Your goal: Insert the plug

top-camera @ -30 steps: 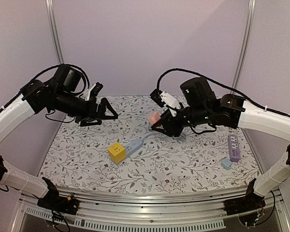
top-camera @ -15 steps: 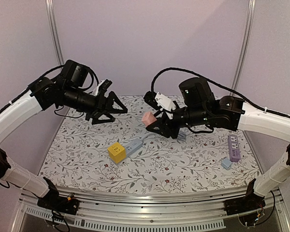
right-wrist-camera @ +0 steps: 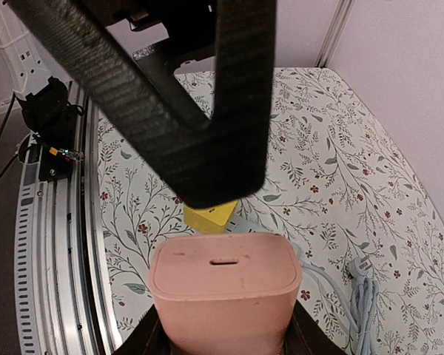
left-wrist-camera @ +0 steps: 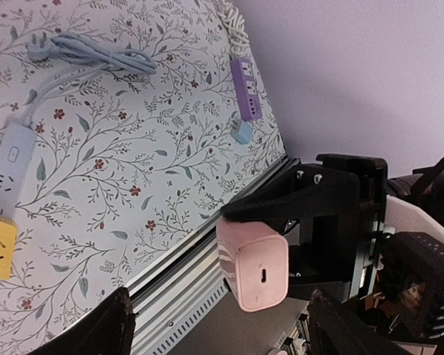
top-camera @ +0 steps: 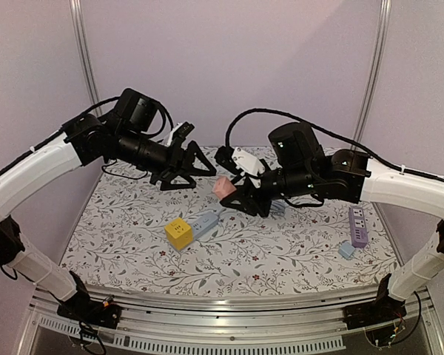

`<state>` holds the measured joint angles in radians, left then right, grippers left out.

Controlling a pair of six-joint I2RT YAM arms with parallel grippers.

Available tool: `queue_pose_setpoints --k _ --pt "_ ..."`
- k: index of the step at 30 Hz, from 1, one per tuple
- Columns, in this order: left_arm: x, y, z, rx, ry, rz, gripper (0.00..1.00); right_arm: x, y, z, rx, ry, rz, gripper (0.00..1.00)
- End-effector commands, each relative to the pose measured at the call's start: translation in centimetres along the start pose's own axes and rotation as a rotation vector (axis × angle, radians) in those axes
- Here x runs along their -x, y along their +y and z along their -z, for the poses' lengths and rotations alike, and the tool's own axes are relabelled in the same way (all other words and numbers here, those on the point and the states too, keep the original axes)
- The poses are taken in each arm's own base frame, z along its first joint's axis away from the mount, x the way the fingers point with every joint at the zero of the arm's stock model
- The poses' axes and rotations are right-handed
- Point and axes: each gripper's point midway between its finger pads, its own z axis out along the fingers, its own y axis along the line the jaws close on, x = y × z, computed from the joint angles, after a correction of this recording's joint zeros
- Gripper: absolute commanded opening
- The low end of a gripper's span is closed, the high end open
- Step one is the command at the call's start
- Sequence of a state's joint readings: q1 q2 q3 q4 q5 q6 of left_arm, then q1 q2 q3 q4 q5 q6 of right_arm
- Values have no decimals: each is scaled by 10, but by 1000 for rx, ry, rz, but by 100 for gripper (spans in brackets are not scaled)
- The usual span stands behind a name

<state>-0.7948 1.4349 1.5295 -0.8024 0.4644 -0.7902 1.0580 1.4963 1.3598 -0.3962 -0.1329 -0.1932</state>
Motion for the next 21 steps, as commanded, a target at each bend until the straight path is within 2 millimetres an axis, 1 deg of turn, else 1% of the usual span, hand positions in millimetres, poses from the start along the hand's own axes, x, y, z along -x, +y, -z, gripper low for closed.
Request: queue_pose_setpoints --k 1,3,10,17,21 --pt "-4 -11 -12 -21 36 -26 80 2 5 -5 10 0 11 0" --pt "-6 -11 -18 -19 49 -27 78 2 6 -4 13 -1 12 0" --pt "-13 -20 -33 -32 89 -54 72 1 10 -5 21 5 14 0" --pt "-15 -21 -39 -32 105 -58 66 -1 11 -6 21 15 14 0" --pt "-17 -20 -42 -29 113 -58 60 -2 11 -6 16 22 15 0"
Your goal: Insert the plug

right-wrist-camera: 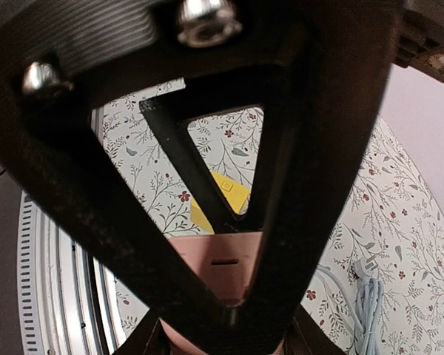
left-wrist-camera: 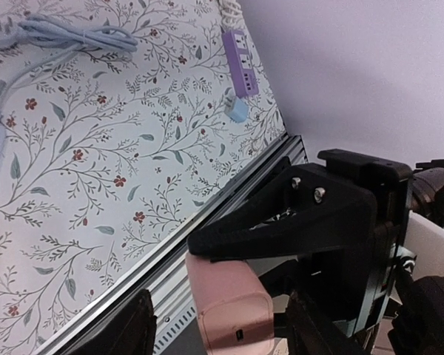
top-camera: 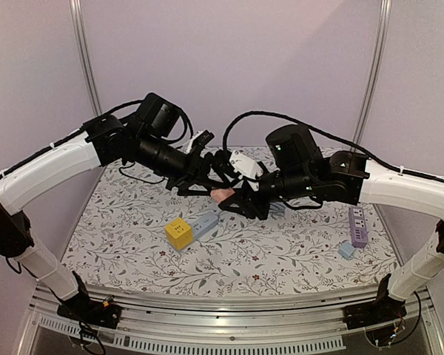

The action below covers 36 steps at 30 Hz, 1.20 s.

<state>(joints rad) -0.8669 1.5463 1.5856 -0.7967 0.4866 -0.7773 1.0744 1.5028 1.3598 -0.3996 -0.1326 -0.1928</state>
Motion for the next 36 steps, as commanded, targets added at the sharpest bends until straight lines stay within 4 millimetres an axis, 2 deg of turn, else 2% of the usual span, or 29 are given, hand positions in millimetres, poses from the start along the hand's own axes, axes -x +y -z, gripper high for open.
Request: queue_pose_setpoints --k 1,8,14,20,23,28,36 --pt "-3 -7 -6 -16 16 -24 59 -1 3 -3 -2 17 8 0" --pt "-5 -6 -12 -11 32 -19 55 -2 4 -3 -4 26 3 0" --pt "-10 -3 -14 1 47 -18 41 -2 5 -3 -16 27 5 0" --pt "-15 0 -15 11 60 -16 32 -2 5 -4 -32 34 6 0" --pt "-18 4 -15 28 72 -17 33 -2 3 -3 -39 38 2 0" --pt "-23 8 -13 43 90 -18 50 -4 3 -2 -48 46 -4 0" --pt "-25 10 -19 48 103 -19 50 -5 5 -6 -48 57 -5 0"
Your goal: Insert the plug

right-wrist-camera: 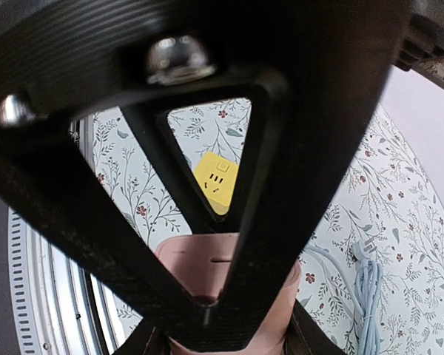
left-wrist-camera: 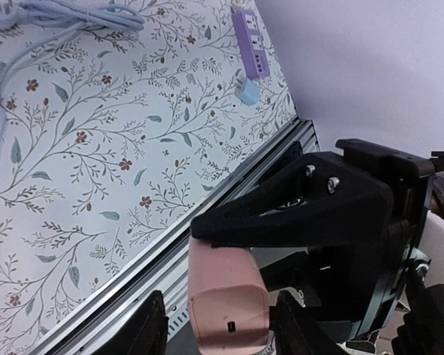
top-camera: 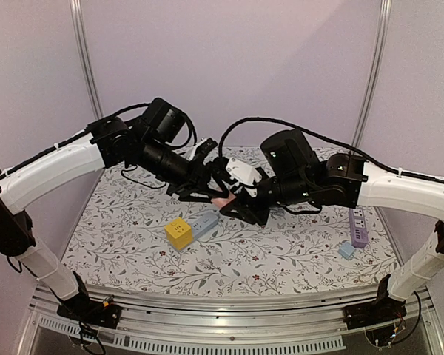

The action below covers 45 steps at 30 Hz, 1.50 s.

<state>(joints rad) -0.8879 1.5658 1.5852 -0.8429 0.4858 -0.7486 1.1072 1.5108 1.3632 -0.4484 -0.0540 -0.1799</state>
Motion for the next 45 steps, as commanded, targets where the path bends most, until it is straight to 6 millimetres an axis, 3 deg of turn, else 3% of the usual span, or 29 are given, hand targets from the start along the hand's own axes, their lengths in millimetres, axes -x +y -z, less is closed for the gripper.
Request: queue_pose_setpoints --k 1,6,12,22,28,33,40,45 --pt "-10 3 -11 16 45 -9 50 9 2 -3 -7 -6 -4 0" --pt "-10 0 -18 13 49 -4 49 10 4 -8 1 0 1 0" --pt "-7 0 -17 25 25 -5 38 9 6 -10 2 8 1 0" --pt "-6 4 -13 29 17 6 49 5 8 -8 1 24 18 0" --pt "-10 -2 -8 5 52 -10 46 2 8 -7 -2 32 21 0" --pt "-18 7 -9 38 83 -15 45 2 10 -7 0 35 27 0" --pt "-15 7 -8 43 66 -10 38 1 15 -8 5 38 36 0" --pt "-13 6 -9 34 52 -4 40 4 17 -9 6 31 39 0"
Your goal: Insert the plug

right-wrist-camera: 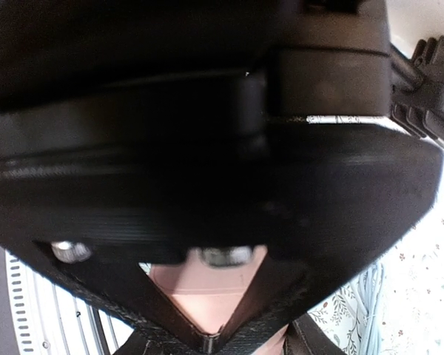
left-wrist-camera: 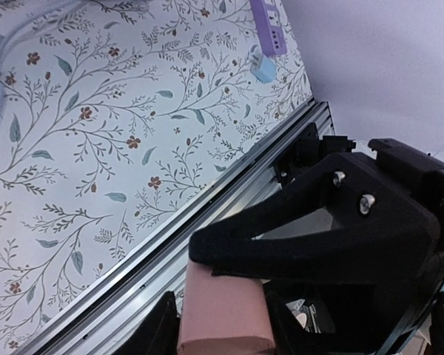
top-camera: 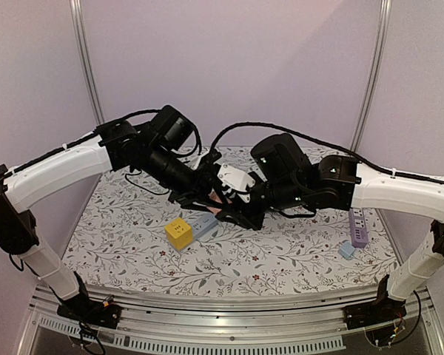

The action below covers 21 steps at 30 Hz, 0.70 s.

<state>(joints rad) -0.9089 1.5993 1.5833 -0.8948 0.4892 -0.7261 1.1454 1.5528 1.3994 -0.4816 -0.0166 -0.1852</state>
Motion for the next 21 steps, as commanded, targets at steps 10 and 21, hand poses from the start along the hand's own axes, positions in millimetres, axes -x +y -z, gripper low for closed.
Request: queue_pose_setpoints --k 10,21 --pt "3 -6 12 -21 -30 -12 40 8 10 0 10 -11 17 0" --pt "-10 -3 12 -37 15 -7 44 3 4 -6 -25 11 7 0"
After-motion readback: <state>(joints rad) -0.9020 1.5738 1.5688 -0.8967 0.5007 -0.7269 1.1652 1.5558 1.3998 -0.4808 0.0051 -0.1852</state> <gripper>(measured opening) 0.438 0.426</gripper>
